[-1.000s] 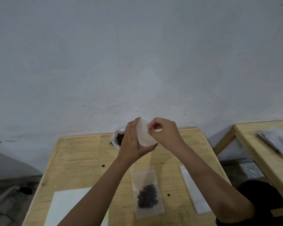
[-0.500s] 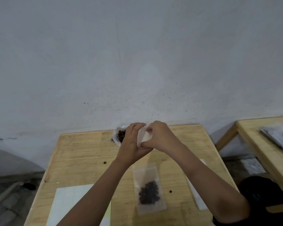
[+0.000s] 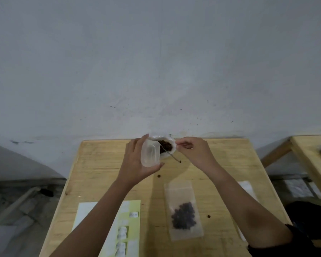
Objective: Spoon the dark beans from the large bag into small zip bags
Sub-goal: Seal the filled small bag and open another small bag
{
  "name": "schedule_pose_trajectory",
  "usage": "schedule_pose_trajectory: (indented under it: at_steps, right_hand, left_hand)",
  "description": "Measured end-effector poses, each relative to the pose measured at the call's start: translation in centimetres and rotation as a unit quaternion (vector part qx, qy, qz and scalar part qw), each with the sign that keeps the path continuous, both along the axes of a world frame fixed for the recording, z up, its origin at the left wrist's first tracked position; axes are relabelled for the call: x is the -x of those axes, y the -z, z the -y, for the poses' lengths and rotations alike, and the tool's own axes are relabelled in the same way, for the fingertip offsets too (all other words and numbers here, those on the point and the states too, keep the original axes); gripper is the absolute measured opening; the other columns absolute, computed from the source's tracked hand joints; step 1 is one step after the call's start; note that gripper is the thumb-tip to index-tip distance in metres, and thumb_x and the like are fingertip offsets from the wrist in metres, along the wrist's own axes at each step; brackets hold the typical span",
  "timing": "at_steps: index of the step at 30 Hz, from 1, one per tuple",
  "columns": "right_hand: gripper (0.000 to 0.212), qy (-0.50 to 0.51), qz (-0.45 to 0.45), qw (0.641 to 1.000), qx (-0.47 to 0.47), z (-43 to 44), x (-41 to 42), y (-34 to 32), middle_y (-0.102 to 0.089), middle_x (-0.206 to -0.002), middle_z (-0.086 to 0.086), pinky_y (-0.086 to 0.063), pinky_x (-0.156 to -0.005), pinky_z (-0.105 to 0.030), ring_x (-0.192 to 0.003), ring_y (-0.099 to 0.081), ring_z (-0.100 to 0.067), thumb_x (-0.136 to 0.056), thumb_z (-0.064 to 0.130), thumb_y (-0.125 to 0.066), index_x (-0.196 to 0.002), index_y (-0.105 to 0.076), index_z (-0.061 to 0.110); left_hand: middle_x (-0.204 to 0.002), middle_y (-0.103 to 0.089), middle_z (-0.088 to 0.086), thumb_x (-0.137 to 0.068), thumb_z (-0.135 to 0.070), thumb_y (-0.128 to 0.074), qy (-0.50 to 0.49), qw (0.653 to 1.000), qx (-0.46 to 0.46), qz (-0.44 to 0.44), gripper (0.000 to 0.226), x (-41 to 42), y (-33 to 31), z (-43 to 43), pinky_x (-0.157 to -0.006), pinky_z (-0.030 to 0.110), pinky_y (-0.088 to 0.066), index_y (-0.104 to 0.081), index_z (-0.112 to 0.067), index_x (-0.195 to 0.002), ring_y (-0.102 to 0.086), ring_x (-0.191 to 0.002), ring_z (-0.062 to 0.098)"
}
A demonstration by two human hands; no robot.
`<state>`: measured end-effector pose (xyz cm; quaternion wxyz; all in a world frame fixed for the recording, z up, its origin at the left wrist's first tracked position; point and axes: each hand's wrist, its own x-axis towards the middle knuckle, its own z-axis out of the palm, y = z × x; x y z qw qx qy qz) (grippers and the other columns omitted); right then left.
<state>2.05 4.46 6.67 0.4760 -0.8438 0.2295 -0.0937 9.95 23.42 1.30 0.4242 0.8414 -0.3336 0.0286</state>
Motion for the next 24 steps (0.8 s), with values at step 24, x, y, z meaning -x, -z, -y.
schedule_pose_trajectory:
  at_steps: [24]
  right_hand:
    - [0.028, 0.236, 0.011, 0.952, -0.194, -3.4, -4.9, 11.8, -0.058, -0.066, -0.006, -0.048, -0.054, -0.015, -0.053, -0.052, -0.005, -0.097, 0.017, -0.048, -0.083, -0.066, 0.0]
  left_hand:
    - [-0.123, -0.027, -0.014, -0.061, -0.06, -0.068, -0.019, 0.995, -0.058, -0.075, 0.096, -6.2, 3.2, -4.4, -0.096, 0.029, -0.03, -0.029, -0.026, -0.142, -0.025, -0.114, 0.003]
